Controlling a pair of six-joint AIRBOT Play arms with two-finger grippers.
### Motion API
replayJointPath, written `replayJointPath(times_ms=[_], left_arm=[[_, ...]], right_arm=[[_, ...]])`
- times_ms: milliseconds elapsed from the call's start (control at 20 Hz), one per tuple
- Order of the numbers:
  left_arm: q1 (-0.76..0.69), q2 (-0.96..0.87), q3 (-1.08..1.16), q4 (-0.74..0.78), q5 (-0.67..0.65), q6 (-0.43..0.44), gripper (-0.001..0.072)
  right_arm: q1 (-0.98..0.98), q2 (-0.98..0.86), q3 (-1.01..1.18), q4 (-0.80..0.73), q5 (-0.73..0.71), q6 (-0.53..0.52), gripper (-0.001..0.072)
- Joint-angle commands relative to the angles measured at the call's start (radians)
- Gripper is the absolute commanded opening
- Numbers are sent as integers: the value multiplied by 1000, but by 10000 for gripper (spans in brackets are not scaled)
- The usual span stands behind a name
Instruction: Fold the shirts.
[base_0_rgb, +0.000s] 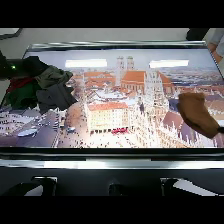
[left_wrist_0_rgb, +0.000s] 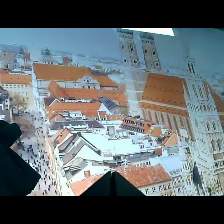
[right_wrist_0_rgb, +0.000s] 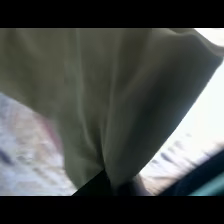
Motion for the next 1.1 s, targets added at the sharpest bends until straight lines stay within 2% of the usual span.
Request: replayJointPath(times_ms=[0, 200, 450, 700, 750, 800, 850, 900, 1050], left_arm=[[-19, -2, -3, 0, 3, 3, 30], [-25, -2, -3, 0, 4, 3, 30], [-25, -2, -3, 0, 2, 3, 30], [-25, -2, -3, 0, 2, 3, 30], [-25, -2, -3, 0, 2, 3, 30], [-25, -2, -3, 0, 3, 3, 30], [-25, -2, -3, -7, 3, -3, 30], [-25, -1, -2, -48, 5, -12, 30], [-25, 1, 13, -178, 26, 41, 30]], right_arm=[[-135, 63, -161, -150, -7, 80, 34], [-135, 113, -317, -196, -116, 91, 34], [-135, 113, -326, -346, -150, 45, 34], [-135, 106, -326, -349, -161, 46, 35], [-135, 106, -326, -345, -154, 56, 59], [-135, 106, -324, -343, -155, 69, 227], [-135, 106, -310, -338, -124, 69, 453], [-135, 106, -283, -339, -71, 69, 608], [-135, 106, -95, -462, 130, 84, 628]])
